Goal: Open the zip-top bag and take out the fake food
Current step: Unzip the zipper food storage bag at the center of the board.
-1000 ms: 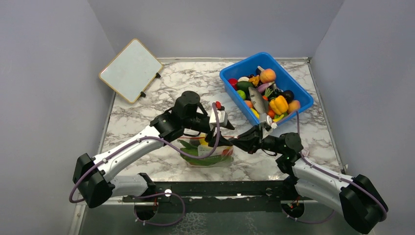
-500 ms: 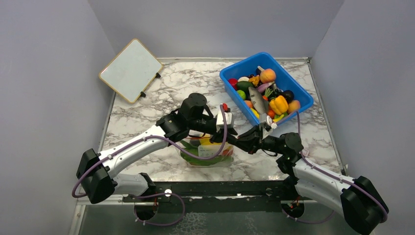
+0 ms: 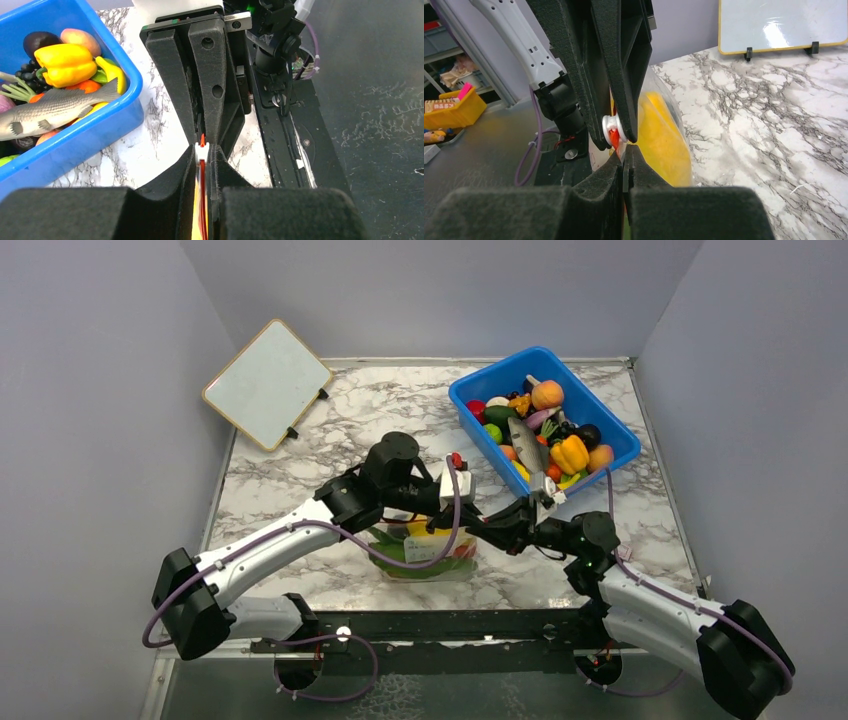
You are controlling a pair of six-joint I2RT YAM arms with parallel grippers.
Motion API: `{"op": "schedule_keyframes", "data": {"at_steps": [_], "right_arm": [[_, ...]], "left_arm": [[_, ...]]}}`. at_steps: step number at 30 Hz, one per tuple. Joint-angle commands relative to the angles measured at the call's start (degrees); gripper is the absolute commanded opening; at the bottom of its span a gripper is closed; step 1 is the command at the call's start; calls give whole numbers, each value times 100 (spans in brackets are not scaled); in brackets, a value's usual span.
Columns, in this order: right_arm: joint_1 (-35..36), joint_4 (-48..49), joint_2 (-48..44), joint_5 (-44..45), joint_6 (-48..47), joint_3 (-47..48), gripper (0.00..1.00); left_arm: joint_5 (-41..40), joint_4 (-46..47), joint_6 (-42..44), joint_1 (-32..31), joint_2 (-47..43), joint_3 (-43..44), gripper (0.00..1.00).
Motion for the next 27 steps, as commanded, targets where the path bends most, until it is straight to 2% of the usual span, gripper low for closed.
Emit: {"op": "schedule_keyframes", "data": {"at_steps": [1, 12, 14, 17, 19, 22, 27], "right_arm": [[35, -81, -106, 165, -167, -94, 1], [34, -175, -148, -84, -203, -8, 1], [35, -332, -168, -167, -254, 95, 8], [35, -751, -290, -230, -556, 270, 26], [35, -1131, -404, -244, -841, 408, 34], [35, -1740, -548, -247, -1281, 650, 38], [35, -2412, -605, -253, -1794, 948, 39]], "left_arm": [[-219, -287, 172, -39, -318, -86, 0], [-336, -265, 213, -39, -658, -302, 0], [-299, -213, 161, -34, -635, -284, 0], [-254, -196, 138, -39, -582, -253, 0], [-252, -196, 123, -39, -566, -249, 0], [-219, -191, 104, -35, -561, -250, 0], [-217, -191, 101, -39, -557, -245, 0]]}}
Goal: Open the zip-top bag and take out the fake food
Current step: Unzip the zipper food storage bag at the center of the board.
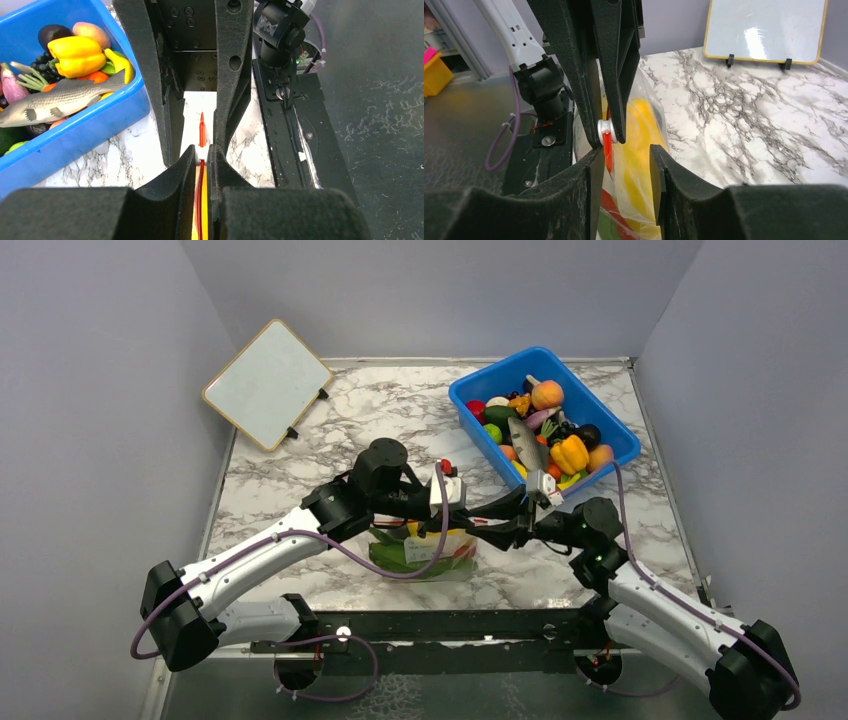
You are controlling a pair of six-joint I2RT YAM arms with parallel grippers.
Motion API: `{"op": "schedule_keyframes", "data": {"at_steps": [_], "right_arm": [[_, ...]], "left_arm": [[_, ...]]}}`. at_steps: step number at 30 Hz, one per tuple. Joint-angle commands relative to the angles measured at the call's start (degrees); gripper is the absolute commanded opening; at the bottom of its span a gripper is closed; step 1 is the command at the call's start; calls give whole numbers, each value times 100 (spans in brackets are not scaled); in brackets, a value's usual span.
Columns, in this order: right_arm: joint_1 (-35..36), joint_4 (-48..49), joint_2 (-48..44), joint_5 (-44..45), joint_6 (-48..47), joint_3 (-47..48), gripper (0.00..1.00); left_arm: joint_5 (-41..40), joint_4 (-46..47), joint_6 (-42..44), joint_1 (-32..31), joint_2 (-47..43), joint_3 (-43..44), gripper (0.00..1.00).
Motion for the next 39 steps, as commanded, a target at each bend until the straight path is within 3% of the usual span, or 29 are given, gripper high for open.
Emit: {"op": "schedule_keyframes", "data": {"at_steps": [1, 10, 19, 24, 39], "right_arm": [[15, -789, -56, -55, -660, 310, 39], [15, -1056, -54, -137, -801, 556, 25], [15, -1705, -136, -129, -1116, 796, 20], [15, -1806, -204, -129, -1187, 849, 1], [13, -2097, -664, 857, -1227, 619, 1]], "left_arm": [[65, 50, -35, -13, -46, 31, 0], [-20, -109, -2, -8, -28, 52, 0], [-32, -156, -2, -11, -1, 74, 0], [-99, -216, 17, -13, 22, 89, 0], [-892, -990, 435, -11, -396, -171, 0]]}}
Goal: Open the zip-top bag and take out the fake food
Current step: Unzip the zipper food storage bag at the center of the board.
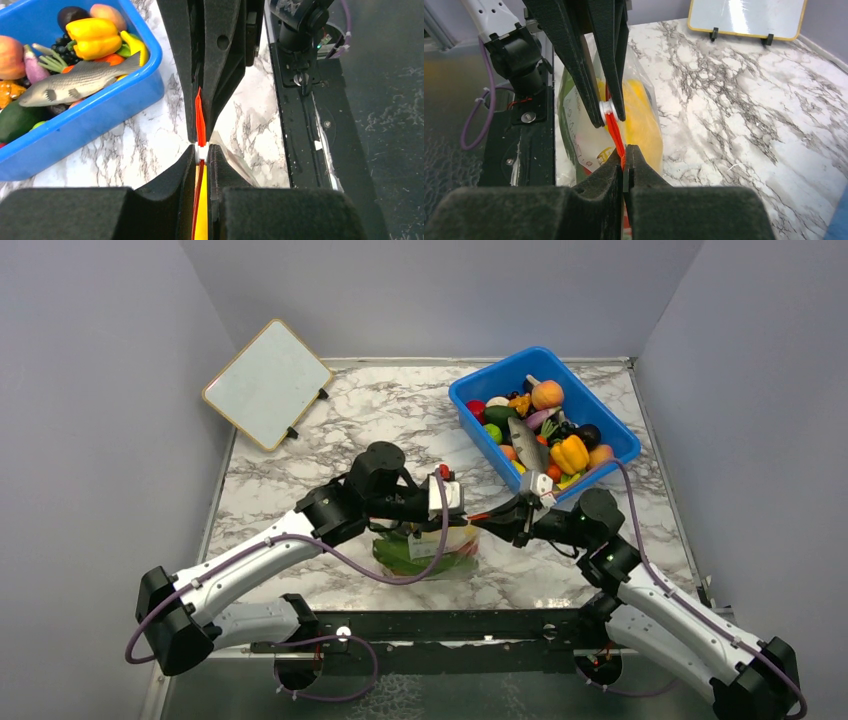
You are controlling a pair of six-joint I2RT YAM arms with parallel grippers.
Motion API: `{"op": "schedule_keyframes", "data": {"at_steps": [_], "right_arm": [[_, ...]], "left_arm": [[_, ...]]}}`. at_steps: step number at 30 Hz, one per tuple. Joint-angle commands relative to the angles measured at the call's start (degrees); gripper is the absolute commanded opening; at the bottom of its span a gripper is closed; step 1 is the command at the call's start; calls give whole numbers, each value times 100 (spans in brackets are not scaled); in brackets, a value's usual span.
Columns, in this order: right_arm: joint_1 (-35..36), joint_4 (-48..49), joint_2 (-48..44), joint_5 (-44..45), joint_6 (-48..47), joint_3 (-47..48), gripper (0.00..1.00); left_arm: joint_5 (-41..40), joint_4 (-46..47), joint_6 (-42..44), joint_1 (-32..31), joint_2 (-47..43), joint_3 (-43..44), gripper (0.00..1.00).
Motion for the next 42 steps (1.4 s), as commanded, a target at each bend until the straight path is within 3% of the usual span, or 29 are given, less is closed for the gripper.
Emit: {"op": "schedule_keyframes", "data": {"at_steps": [1, 11, 20, 23, 26, 33, 42], "right_arm": [[-5, 112, -288, 617, -20, -92, 1], [-5, -84, -576, 1104, -55, -230, 1], [-4, 48, -322, 401, 108, -50, 2], [-4, 27, -294, 285, 95, 24, 13], [-4, -234, -325, 156, -107, 180, 33], [-5, -1967, -329, -161, -1546, 1101, 55], [3, -2891, 689, -1357, -2291, 1991, 57]], "left_arm": [[-512, -680, 198, -9, -357, -230, 0], [-1016, -1084, 364, -8, -841, -477, 0], [-1135, -1087, 417, -12, -1161, -712, 0], [-1043, -1076, 494, -4, -1098, -667, 0], [-971, -1076, 513, -11, -957, -499, 0], [-876, -1074, 363, -11, -740, -238, 0], [-856, -1071, 234, -7, -849, -267, 0]]}}
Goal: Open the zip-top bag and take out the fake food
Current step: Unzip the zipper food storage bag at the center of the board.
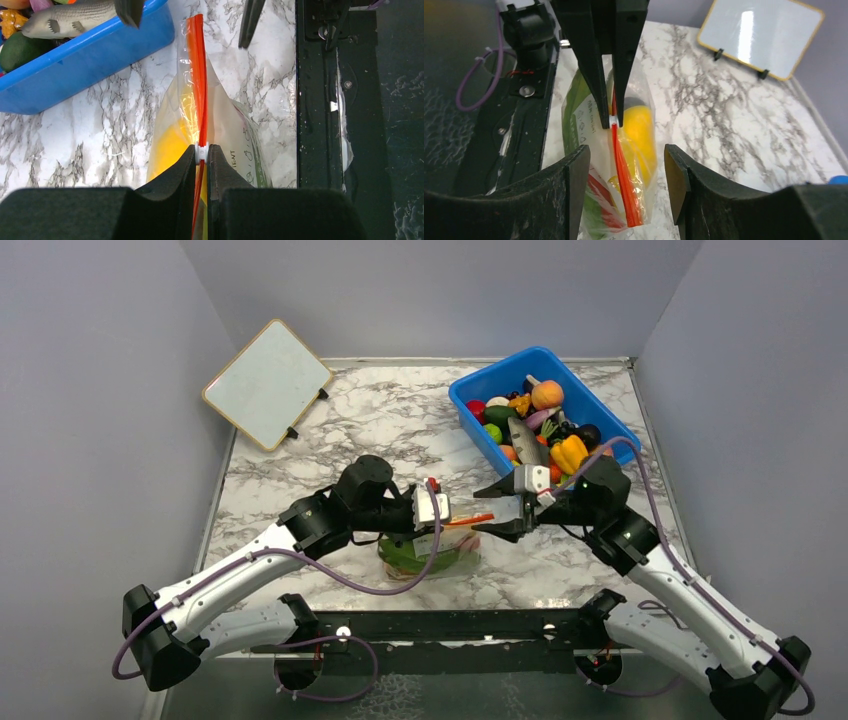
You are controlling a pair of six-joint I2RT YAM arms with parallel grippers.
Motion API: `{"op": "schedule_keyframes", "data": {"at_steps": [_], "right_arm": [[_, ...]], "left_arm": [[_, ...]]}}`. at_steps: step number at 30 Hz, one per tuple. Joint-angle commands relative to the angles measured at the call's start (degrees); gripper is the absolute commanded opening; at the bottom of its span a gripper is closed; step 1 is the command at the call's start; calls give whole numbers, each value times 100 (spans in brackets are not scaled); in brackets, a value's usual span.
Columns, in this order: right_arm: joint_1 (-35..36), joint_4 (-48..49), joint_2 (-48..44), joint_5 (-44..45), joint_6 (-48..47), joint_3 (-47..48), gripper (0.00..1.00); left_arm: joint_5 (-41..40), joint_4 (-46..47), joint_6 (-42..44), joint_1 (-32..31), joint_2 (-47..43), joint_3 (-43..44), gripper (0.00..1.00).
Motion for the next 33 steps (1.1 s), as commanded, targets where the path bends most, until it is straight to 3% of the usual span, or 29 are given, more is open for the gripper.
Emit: {"op": "schedule_keyframes", "data": {"at_steps": [1, 15, 25, 28, 33], "right_arm": [[4, -618, 493, -803, -402, 228, 56], [452, -268, 1263, -152, -467, 327, 49], [628, 601, 1025, 562, -81, -113, 17], [628, 724, 757, 760, -47, -285, 2], [628, 680, 350, 1778, 11, -582, 1]], "left_arm": [[109, -70, -71, 3, -107, 155, 0], [240, 50, -229, 1, 45, 258, 0], [165, 94, -281, -4, -96, 157, 0], [63, 95, -255, 1, -138, 106, 0], [-99, 98, -170, -8, -121, 79, 0]]}}
